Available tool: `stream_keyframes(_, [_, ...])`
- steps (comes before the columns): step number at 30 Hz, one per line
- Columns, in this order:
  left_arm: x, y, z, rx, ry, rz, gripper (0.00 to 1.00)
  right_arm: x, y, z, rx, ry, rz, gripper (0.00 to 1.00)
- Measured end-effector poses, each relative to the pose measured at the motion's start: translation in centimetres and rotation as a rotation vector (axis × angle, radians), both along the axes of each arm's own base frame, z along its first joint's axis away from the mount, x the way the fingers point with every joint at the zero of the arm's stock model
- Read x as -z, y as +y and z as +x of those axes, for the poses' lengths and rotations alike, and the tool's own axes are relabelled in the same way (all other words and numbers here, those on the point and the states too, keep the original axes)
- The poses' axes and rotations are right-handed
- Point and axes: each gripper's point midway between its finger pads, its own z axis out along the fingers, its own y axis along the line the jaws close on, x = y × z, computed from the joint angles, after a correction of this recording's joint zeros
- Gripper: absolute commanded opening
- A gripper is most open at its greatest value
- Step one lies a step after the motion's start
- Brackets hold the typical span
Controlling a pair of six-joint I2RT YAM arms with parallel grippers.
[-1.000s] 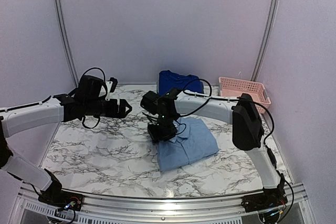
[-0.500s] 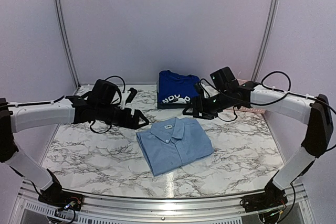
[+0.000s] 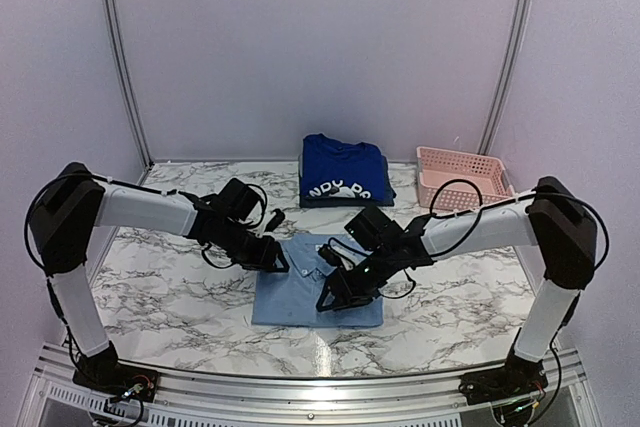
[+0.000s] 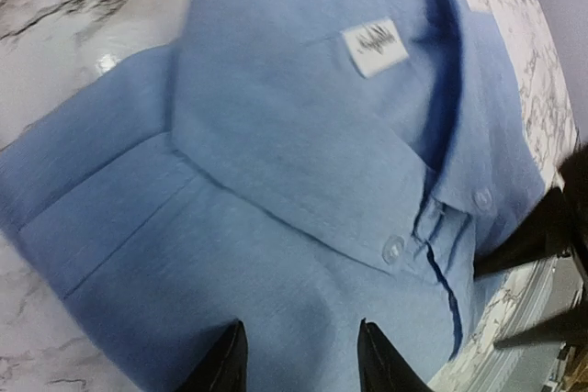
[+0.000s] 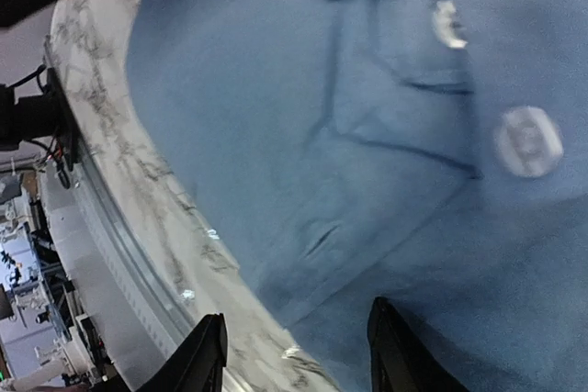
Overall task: Fold and stack the mixed laundry pile
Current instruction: Move the square-folded shirt to the center of the board, then smooth out the square-folded shirt at the center of the board.
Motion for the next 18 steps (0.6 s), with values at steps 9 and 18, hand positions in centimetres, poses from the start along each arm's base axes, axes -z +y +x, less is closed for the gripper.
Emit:
stream_keyframes(9, [-2.2, 5.7, 2.6, -0.133, -0.001, -0.041, 0.43, -10.1, -2.4, 3.4, 0.12, -0.17, 0.187, 0.47])
stream_keyframes(18, [-2.5, 5.8, 4.6, -0.156, 0.003, -0.059, 0.45, -6.6, -10.7, 8.3, 0.379, -0.196, 0.016, 0.47])
